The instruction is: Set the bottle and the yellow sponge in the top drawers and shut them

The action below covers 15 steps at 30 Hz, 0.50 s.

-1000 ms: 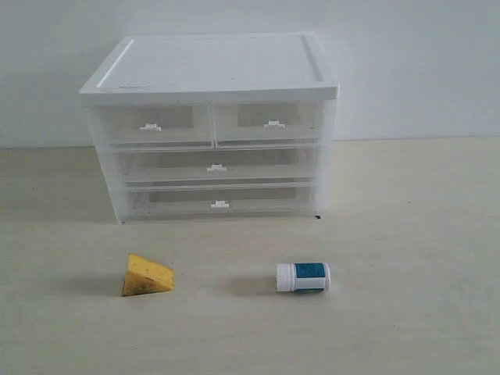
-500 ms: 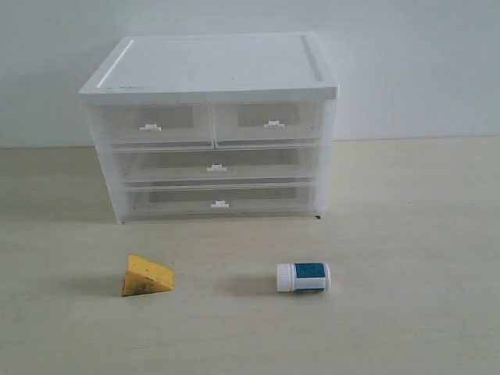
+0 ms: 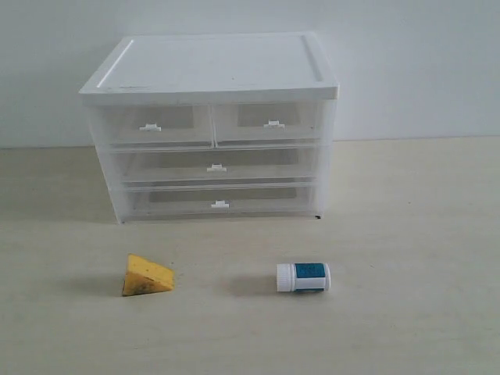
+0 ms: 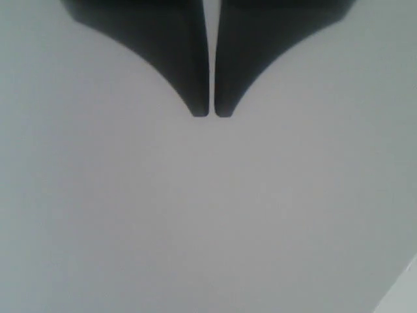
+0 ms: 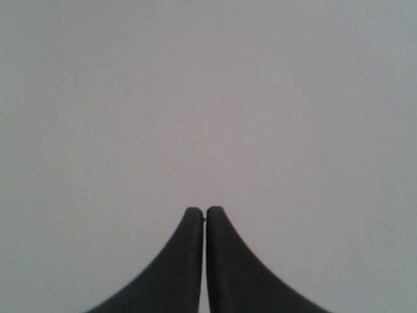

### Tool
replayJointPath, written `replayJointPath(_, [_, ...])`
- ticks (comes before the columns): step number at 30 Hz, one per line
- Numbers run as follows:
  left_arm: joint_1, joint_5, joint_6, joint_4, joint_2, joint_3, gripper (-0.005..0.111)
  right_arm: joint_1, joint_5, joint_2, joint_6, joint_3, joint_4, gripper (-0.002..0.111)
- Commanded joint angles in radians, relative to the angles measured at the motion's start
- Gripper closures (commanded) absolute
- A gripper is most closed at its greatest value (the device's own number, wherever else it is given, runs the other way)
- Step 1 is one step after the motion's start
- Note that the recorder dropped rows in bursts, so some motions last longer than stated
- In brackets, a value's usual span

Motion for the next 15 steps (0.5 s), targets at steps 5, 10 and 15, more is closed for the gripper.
replayJointPath(5, [0.005,0.112,-0.230,0.279,0.427,-0.208,0.103,-0.007,0.101,0.299,0.063,-0.143,-0.033,0.108])
replayJointPath(10, [0.005,0.108,-0.396,0.406,0.735,-0.272,0.103,-0.007,0.079,0.574,0.149,-0.170,-0.121,0.108])
replayJointPath(15, [0.005,-0.012,-0.396,0.406,1.047,-0.318,0.103,-0.007,-0.043,0.823,0.218,-0.172,-0.200,0.108])
